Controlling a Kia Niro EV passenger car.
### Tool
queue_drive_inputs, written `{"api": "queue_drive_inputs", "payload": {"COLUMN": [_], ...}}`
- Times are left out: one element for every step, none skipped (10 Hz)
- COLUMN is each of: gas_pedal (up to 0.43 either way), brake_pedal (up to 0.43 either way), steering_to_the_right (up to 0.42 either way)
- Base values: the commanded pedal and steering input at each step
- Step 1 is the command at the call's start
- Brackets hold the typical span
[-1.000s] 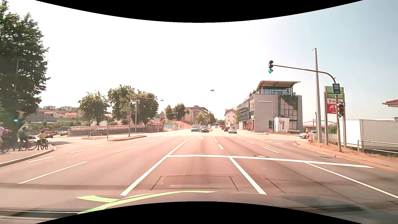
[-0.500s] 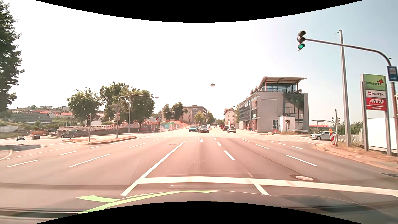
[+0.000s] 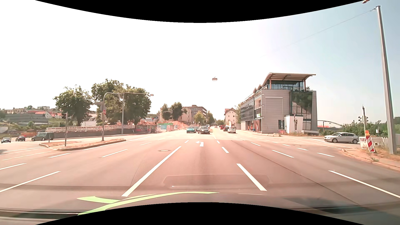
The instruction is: Follow the waypoints while adhering to traffic rules and regulations
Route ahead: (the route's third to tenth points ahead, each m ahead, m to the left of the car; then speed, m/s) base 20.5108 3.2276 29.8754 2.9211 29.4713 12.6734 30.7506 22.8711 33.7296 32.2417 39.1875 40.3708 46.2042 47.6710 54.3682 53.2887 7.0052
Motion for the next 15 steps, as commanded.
{"api": "queue_drive_inputs", "payload": {"gas_pedal": [0.000, 0.000, 0.000, 0.000, 0.000, 0.000, 0.000, 0.000, 0.000, 0.000, 0.000, 0.000, 0.000, 0.000, 0.000], "brake_pedal": [0.183, 0.183, 0.183, 0.183, 0.189, 0.189, 0.195, 0.201, 0.201, 0.201, 0.201, 0.207, 0.207, 0.207, 0.207], "steering_to_the_right": [0.011, 0.011, 0.011, 0.011, 0.011, 0.011, 0.011, 0.012, 0.011, 0.011, 0.011, 0.011, 0.011, 0.011, 0.012]}}
